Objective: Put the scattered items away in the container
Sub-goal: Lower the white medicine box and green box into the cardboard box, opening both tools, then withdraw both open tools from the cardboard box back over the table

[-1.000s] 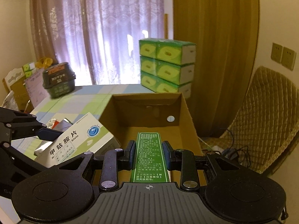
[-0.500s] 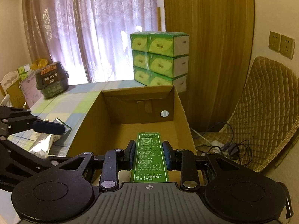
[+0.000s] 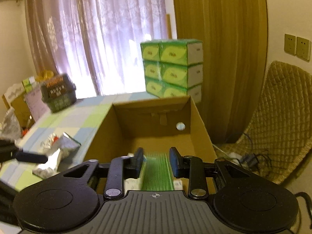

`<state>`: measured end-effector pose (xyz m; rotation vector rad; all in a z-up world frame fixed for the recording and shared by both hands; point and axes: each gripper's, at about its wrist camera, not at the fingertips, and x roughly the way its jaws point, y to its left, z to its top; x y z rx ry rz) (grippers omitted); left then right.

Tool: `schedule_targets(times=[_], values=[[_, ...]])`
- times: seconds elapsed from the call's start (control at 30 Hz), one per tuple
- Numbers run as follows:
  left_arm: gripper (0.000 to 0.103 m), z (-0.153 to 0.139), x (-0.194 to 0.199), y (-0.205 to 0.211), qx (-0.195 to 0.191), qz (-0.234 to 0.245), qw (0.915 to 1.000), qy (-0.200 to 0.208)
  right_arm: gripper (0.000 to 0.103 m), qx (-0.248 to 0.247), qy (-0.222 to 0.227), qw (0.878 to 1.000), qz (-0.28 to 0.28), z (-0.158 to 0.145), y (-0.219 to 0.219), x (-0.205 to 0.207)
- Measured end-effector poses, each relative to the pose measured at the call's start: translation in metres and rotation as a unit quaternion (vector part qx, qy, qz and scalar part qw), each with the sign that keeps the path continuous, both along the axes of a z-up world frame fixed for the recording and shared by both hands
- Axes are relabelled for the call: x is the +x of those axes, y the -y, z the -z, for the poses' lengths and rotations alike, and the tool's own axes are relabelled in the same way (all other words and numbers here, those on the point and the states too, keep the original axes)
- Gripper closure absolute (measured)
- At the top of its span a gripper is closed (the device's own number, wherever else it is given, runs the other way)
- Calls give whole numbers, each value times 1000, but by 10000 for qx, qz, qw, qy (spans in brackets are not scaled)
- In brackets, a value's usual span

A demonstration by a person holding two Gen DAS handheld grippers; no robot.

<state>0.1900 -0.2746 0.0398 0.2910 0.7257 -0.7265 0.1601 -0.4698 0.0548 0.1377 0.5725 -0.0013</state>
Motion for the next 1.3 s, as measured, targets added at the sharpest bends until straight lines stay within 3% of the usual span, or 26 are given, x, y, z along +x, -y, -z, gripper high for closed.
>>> schedule_targets(times=[0.03,0.07,0.1,0.13,0.2,0.67,1.03,1.3], values=[[29,1,0,-2,-2,-21,10000,-19,69,16,28,10000,23,0,1,3],[29,2,0,-5,-3,-40,10000,-28,54,35,29,10000,31,0,1,5],[29,2,-1,-7,-1,-62,10000,-34,13,69,52,10000,37,-1,2,6],[29,3,-1,-10,-2,-86,10000,-45,7,69,142,9998,100,-3,2,4],[29,5,-2,-16,-10,-133,9999,-68,7,-14,297,9995,79,-8,1,-1],[26,24,-27,-73,-18,-585,9978,-321,7,158,231,9996,52,-12,-20,-46],[25,40,-60,-151,17,-1241,9909,-529,7,199,354,9976,-557,-20,-101,-81],[24,52,-77,-213,83,-1817,9814,-615,7,71,119,9935,-1127,-1,-165,-92]])
